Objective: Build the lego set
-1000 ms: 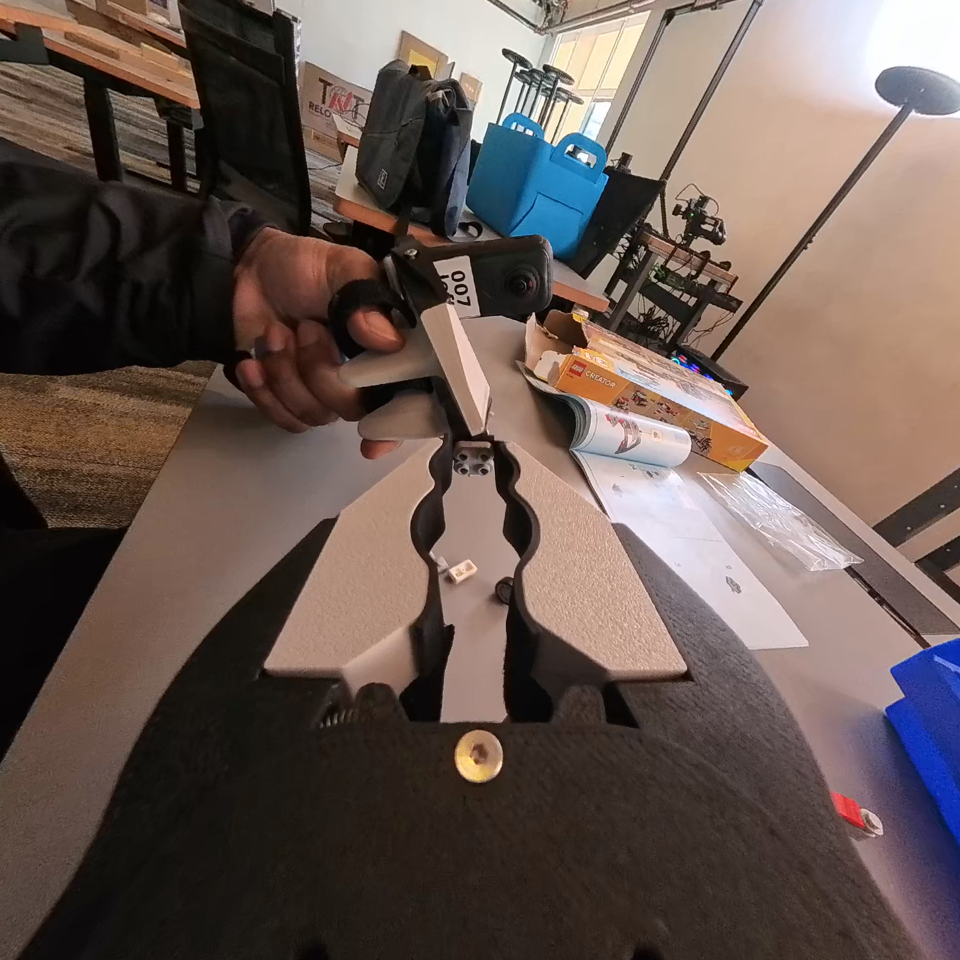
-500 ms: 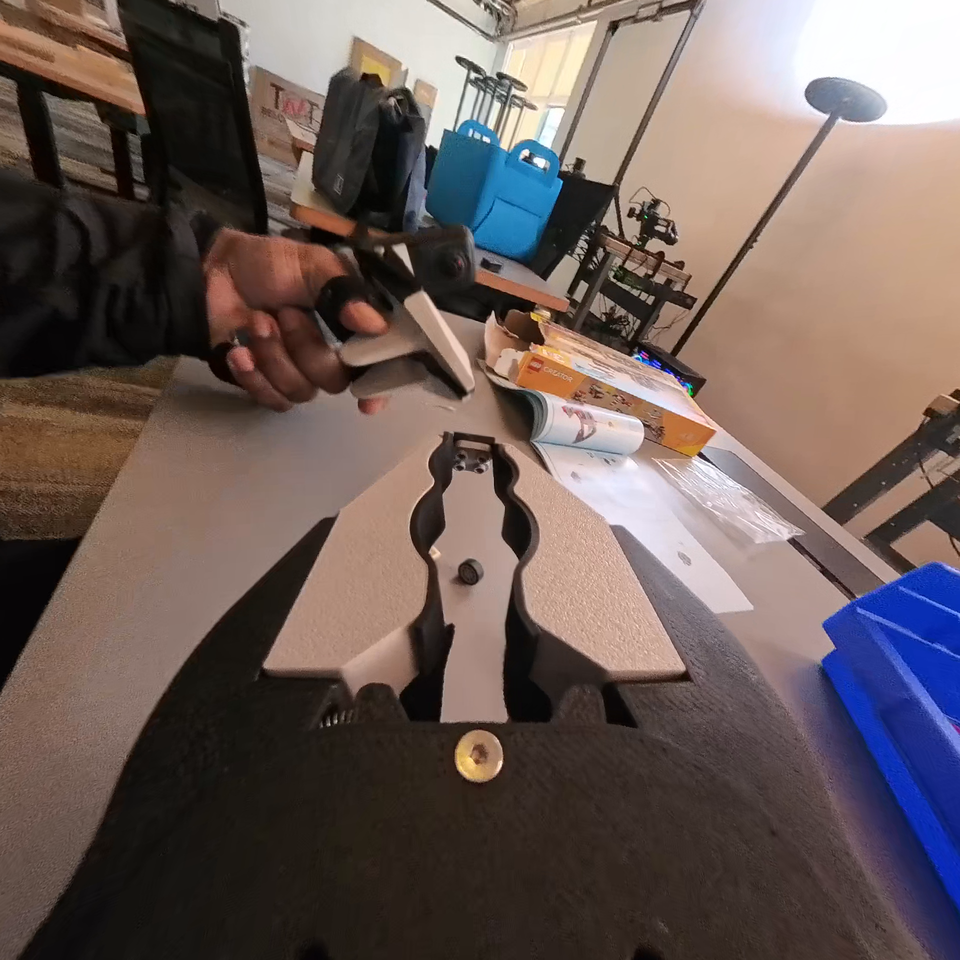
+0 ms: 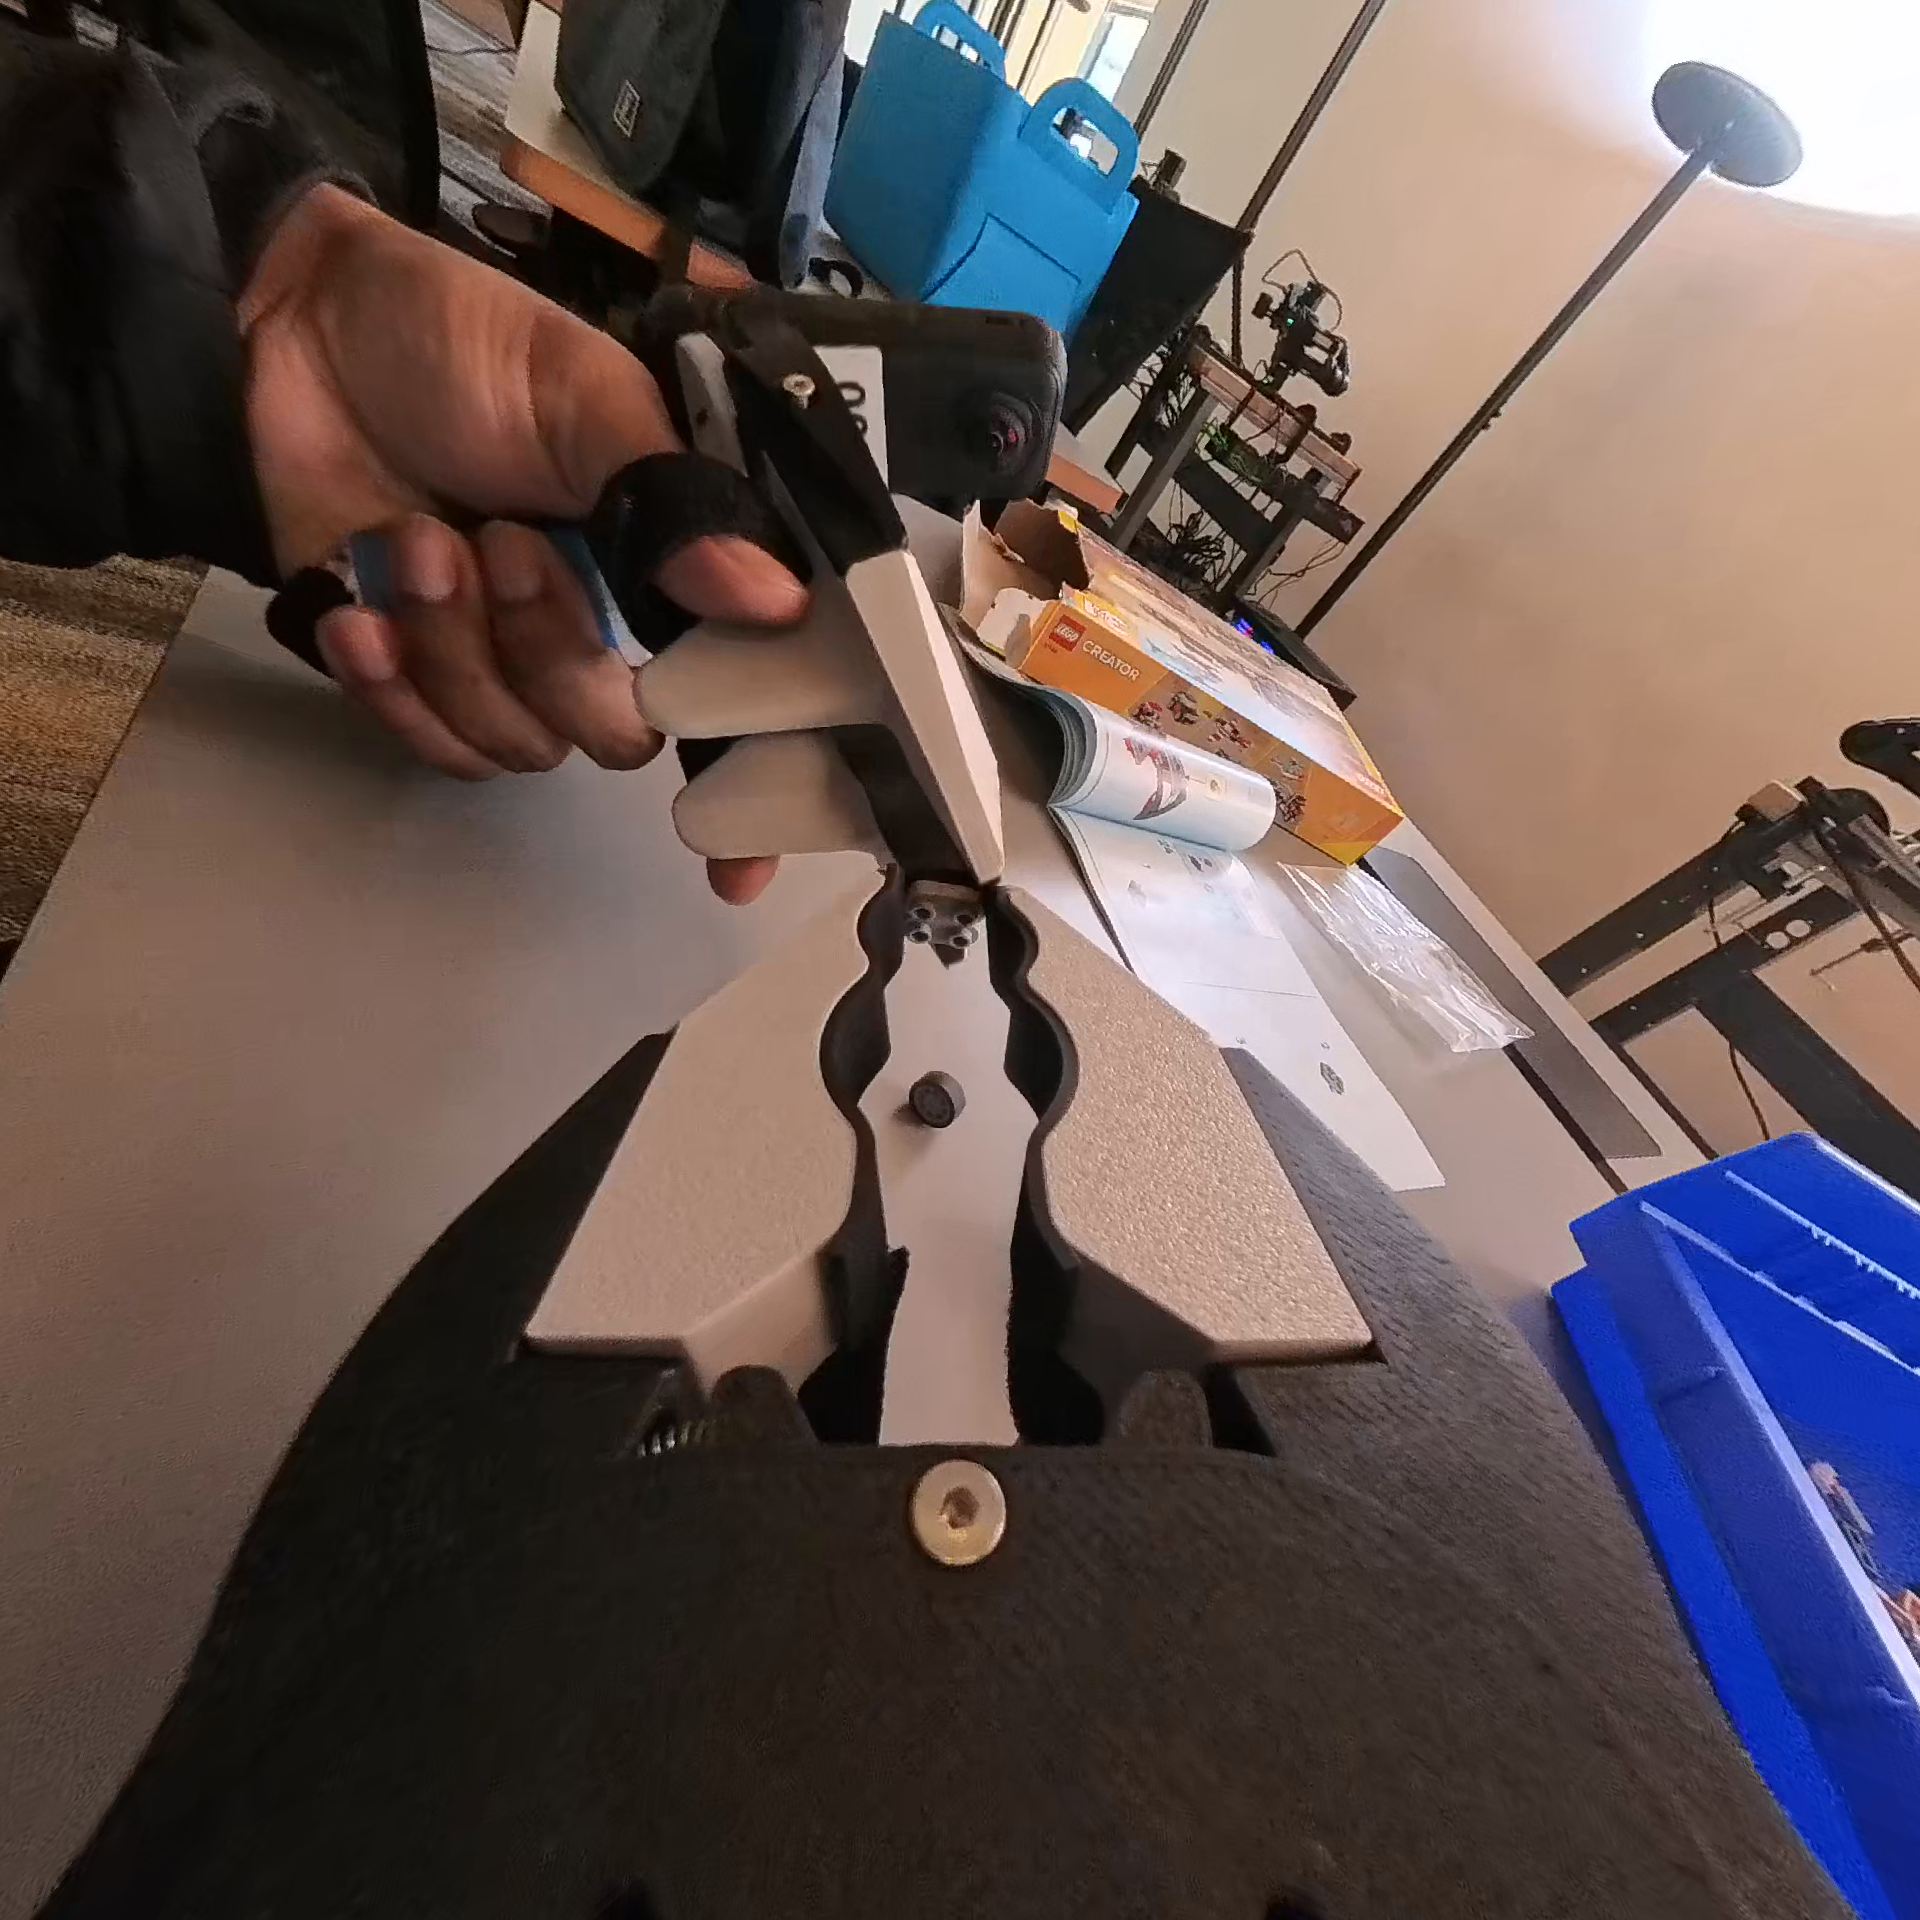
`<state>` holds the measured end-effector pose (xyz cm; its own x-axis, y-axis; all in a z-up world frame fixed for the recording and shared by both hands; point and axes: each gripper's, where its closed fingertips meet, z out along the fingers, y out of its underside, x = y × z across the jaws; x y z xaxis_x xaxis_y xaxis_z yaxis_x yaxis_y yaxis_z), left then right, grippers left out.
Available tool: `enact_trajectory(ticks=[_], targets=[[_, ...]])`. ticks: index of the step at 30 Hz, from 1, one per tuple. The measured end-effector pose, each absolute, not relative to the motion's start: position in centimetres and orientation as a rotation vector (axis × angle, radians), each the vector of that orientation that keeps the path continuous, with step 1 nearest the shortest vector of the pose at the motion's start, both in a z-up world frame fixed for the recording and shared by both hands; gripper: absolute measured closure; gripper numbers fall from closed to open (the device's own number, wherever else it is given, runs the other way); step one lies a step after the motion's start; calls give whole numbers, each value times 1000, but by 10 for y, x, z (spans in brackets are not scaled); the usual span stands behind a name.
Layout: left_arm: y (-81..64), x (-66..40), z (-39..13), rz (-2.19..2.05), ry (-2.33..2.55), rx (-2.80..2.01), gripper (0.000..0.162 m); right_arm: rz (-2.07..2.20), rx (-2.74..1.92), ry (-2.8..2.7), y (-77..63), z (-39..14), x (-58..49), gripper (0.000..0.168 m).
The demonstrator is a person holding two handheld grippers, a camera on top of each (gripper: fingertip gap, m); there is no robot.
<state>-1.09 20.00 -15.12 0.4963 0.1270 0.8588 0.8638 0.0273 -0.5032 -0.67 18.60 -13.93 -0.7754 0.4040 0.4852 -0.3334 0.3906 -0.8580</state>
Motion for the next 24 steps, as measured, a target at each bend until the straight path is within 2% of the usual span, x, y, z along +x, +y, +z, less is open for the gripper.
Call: enact_trajectory(ticks=[6, 9, 24], targets=[[202, -8, -148, -770, -906, -1414, 133, 1435, -64, -1992, 186, -139, -8, 152], [202, -10, -144, -782, -902, -1375, 144, 1437, -74, -1981, 187, -138, -8, 152], [202, -18, -139, -779, -916, -1311, 145, 1438, -147, -1940, 188, -131, -15, 153]])
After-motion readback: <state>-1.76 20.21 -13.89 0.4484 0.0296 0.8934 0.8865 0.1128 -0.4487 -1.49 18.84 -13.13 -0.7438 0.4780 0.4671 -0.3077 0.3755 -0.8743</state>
